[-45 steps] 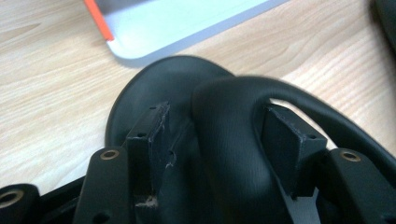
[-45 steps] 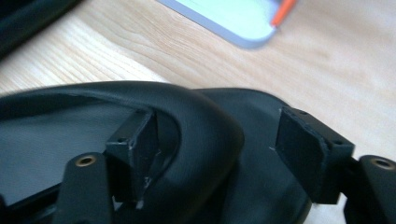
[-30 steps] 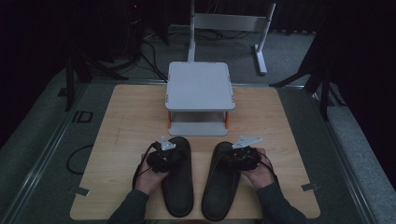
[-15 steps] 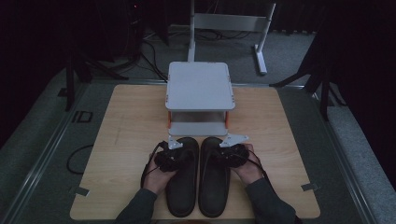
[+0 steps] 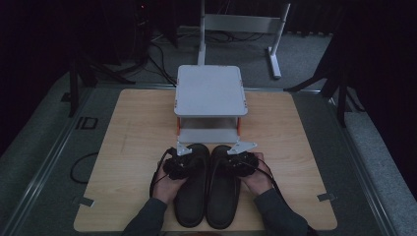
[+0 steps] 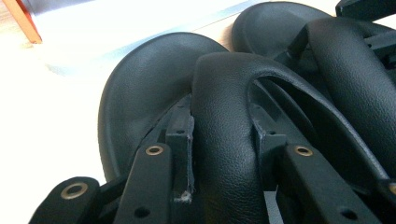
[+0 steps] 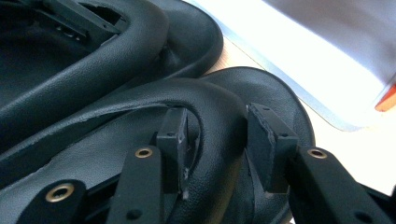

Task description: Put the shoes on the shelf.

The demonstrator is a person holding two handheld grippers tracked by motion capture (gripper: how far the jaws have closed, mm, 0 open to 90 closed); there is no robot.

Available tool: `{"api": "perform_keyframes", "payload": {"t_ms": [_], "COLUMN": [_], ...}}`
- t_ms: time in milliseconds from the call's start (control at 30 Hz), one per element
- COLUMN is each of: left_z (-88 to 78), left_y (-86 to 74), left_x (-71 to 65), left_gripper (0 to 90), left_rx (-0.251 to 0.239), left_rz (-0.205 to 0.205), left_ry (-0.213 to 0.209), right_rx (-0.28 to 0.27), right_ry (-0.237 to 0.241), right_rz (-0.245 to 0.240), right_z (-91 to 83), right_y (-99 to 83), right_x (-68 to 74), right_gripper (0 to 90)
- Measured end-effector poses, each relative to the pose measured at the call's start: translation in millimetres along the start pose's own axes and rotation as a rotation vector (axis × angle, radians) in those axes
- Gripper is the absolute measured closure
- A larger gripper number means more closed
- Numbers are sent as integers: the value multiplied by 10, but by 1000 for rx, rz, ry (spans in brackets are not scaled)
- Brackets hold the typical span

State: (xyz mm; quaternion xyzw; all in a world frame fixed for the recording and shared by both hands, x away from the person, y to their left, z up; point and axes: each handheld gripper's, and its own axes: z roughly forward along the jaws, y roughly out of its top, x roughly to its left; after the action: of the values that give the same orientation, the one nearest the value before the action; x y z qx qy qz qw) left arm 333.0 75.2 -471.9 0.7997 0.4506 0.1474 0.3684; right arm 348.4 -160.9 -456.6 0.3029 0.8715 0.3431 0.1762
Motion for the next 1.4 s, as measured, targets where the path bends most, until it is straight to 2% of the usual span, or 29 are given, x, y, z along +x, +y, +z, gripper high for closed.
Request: {"api": "perform_keyframes", "payload": {"t_ms": [133, 200, 267, 367, 400, 467, 567, 633, 700, 733, 867, 967, 1000, 1167, 1200, 1400], "left_z": [5, 11, 21, 17, 6, -40, -150, -256, -341, -367, -433, -450, -448, -377, -347, -214], "left_y": [53, 76, 71, 48, 45, 49, 73, 92, 101, 103, 94, 71, 58, -37, -67, -186], "left_x": [15, 33, 54, 61, 51, 20, -27, -78, -144, -172, -322, -428, -466, -660, -688, -770], "left_gripper": [673, 668, 642, 537, 515, 453, 408, 390, 387, 385, 385, 385, 377, 306, 303, 292], "left_rx": [-13, 2, 8, 11, 6, -14, -54, -81, -95, -95, -90, -84, -82, -59, -51, -22], "left_rz": [15, 23, 22, 16, 18, 20, 19, 19, 36, 43, 63, 53, 53, 46, 38, -1], "left_ry": [-21, -28, -32, -12, -6, 30, 77, 92, 83, 80, 54, 36, 29, 58, 52, 38], "right_rx": [4, 10, 5, 17, 13, 4, -57, -101, -128, -138, -150, -149, -150, -138, -138, -146], "right_ry": [-14, -23, -7, 34, 28, 14, 22, 0, -8, -31, -73, -105, -115, -152, -154, -177], "right_rz": [64, 102, 137, 145, 143, 134, 131, 128, 126, 124, 142, 168, 178, 216, 225, 262], "right_z": [-4, -9, -12, 0, -11, -55, -187, -305, -411, -469, -601, -656, -670, -731, -743, -809], "right_y": [4, 0, -8, -16, -18, -15, 3, 22, 27, 18, -58, -160, -201, -409, -436, -583], "right_x": [40, 62, 57, 25, 20, 19, 17, 16, -11, -31, -123, -213, -245, -360, -371, -425], "right_gripper": [594, 584, 544, 419, 394, 367, 334, 325, 325, 325, 322, 321, 321, 313, 312, 304]}}
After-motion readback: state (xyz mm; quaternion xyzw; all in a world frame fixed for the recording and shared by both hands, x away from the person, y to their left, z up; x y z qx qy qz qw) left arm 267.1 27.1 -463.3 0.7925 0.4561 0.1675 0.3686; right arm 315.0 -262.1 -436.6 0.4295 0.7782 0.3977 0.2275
